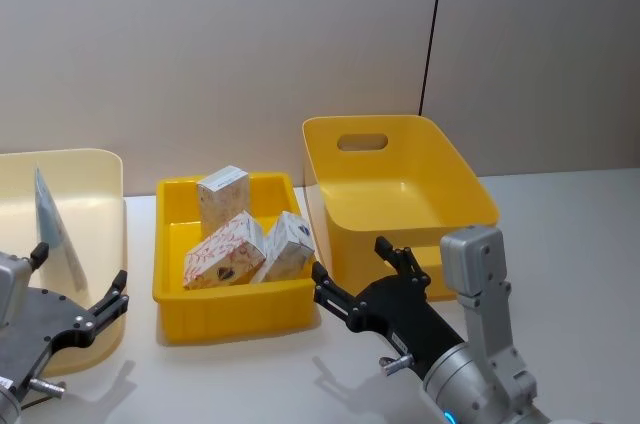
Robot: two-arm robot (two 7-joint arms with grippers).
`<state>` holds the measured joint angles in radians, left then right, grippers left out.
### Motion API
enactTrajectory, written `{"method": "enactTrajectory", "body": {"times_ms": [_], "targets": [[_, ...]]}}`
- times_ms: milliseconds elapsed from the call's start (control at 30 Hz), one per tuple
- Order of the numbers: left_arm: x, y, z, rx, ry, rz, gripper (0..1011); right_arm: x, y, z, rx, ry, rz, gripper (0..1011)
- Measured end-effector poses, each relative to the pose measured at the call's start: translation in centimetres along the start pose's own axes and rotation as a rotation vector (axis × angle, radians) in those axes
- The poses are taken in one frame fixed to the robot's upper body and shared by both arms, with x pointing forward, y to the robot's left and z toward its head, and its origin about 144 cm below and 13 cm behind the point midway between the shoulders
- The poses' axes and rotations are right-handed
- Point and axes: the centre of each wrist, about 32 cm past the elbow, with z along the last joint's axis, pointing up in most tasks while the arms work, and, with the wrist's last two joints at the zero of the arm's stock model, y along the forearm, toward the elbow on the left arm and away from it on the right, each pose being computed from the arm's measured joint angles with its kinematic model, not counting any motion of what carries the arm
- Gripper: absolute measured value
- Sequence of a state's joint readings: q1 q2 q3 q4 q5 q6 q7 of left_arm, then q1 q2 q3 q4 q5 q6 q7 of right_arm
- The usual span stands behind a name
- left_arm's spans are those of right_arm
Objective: Bimanual collaborative sorting of washing and personal care products
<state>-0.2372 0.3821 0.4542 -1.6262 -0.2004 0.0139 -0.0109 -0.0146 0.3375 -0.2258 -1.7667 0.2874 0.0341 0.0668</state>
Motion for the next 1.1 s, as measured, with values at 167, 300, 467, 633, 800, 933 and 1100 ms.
{"method": "enactTrajectory", "body": {"times_ms": [167,300,467,633,800,933,1100], "targets": [[0.0,0.0,0.0,0.0,0.0,0.0,1003,0.0,0.0,0.0,0.0,0.0,0.0,1001],[0.0,0.0,0.0,0.0,0.0,0.0,1003,0.0,0.0,0.0,0.0,0.0,0.0,1001],[0.0,0.0,0.0,0.0,0.0,0.0,1002,0.0,0.0,0.0,0.0,0.0,0.0,1001],[0.0,0.0,0.0,0.0,0.0,0.0,1003,0.0,0.0,0.0,0.0,0.0,0.0,1001],[0.0,0.0,0.0,0.0,0.0,0.0,1003,0.0,0.0,0.0,0.0,0.0,0.0,1001],[0.0,0.0,0.0,0.0,0.0,0.0,1003,0.0,0.0,0.0,0.0,0.0,0.0,1001],[0.0,0.0,0.0,0.0,0.0,0.0,1003,0.0,0.0,0.0,0.0,0.0,0.0,1001]]}}
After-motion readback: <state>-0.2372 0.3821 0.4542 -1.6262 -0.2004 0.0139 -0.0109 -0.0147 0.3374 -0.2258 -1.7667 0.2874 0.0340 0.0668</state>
